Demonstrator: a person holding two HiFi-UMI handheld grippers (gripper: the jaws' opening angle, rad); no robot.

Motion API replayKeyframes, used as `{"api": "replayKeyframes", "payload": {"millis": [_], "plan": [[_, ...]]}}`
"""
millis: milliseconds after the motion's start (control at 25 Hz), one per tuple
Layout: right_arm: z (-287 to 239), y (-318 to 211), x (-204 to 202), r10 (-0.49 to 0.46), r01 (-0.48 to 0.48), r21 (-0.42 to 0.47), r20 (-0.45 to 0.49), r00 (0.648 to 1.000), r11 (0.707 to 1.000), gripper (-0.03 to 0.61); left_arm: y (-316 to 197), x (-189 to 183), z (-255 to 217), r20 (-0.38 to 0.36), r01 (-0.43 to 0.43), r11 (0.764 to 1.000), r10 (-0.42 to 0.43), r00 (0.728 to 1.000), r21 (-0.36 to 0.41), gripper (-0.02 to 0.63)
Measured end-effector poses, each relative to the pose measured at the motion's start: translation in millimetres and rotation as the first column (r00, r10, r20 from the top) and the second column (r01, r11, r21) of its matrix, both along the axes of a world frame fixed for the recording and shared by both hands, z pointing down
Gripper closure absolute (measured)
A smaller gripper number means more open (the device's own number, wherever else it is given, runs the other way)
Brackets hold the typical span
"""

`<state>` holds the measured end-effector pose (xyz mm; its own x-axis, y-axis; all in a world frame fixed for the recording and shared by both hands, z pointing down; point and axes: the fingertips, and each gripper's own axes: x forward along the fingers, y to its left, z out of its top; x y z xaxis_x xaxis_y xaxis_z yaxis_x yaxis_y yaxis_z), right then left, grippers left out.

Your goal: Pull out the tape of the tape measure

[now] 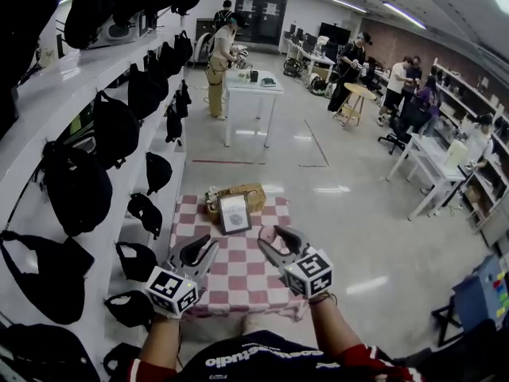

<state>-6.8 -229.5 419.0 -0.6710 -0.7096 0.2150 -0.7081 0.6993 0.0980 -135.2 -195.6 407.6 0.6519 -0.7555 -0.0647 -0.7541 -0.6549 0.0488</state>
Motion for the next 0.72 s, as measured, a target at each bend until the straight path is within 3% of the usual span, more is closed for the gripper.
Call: {"api": "replayKeyframes", "payload": {"millis": [400,720], "plan": [[-6,27,-22,-0.121,0.124,0.035,-0.077,0.99,0.992,0.356,9,27,-1,0.095,-0.083,0.996,0.08,0.992,0.028,0.54],[-12,48,-33,-0.232,0.238,0.059,-0.093,0.968,0.969,0.356,26,52,-7,0.103,-0.218,0.975,0.213,0.972,0.043,0.54]]}}
